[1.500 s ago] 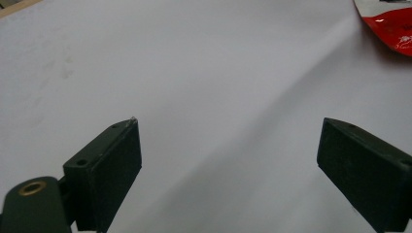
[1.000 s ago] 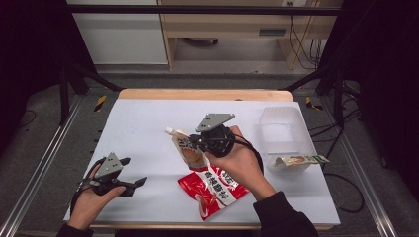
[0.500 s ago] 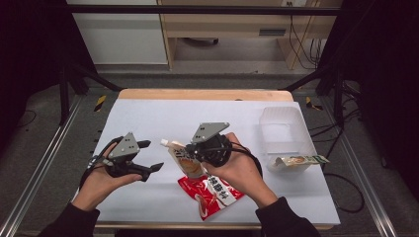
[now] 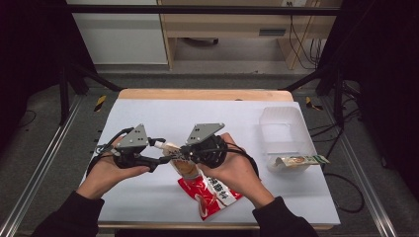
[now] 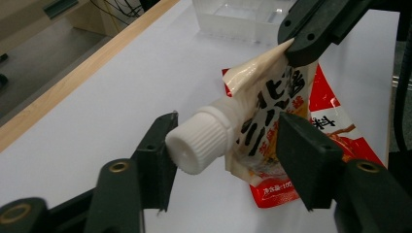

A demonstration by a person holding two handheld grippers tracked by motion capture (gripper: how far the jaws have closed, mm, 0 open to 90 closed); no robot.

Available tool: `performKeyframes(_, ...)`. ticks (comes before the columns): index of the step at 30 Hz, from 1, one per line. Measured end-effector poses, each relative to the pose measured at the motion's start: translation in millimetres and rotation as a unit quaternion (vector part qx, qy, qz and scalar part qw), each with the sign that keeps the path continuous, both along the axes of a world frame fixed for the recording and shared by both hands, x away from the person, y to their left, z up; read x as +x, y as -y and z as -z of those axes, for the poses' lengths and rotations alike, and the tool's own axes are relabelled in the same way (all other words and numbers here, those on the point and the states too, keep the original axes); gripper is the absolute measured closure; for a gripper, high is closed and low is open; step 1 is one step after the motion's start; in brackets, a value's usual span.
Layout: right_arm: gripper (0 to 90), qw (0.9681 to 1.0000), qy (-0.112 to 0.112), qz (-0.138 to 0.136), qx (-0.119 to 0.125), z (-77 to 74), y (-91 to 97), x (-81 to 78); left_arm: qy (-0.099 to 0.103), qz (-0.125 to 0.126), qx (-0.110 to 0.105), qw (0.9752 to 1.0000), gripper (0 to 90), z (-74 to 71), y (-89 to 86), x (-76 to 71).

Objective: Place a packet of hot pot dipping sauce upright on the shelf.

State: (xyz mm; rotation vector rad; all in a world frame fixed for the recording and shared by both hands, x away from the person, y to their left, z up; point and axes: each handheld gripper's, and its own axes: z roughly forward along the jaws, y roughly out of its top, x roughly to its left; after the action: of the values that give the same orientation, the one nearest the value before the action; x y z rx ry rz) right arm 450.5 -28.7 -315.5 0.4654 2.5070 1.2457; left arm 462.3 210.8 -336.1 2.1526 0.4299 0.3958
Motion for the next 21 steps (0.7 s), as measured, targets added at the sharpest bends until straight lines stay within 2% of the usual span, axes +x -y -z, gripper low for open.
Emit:
performKeyframes(4,89.9,1.0,-0.001,0.0,0.001,-0.4,1.6,0.5,-0.009,-0.002,-0.012,0.9999,51.2,-0.5,-3.2,5.3)
performKeyframes(8,89.9,1.0,0.0,-0.004,-0.002,-1.8,0.5,-1.7,-0.013,-0.002,-0.019,0.9997,47.3,1.3,-2.0,8.9)
performKeyframes(11,89.9,1.0,0.001,-0.006,-0.001,-3.2,0.1,-1.6,-0.011,0.004,-0.009,0.9999,45.9,3.3,1.2,10.3)
performKeyframes(14,89.9,1.0,0.002,-0.005,-0.004,-3.9,-1.0,-1.5,-0.016,0.014,-0.01,0.9997,52.8,3.4,1.8,10.3)
performKeyframes(18,89.9,1.0,0.001,-0.004,-0.003,-3.6,0.3,0.6,-0.026,0.013,-0.022,0.9993,59.7,0.9,0.7,8.9)
performKeyframes(21,89.9,1.0,0.0,0.0,-0.001,-3.6,1.2,1.6,-0.028,0.012,-0.023,0.9993,65.9,-2.0,0.1,7.4)
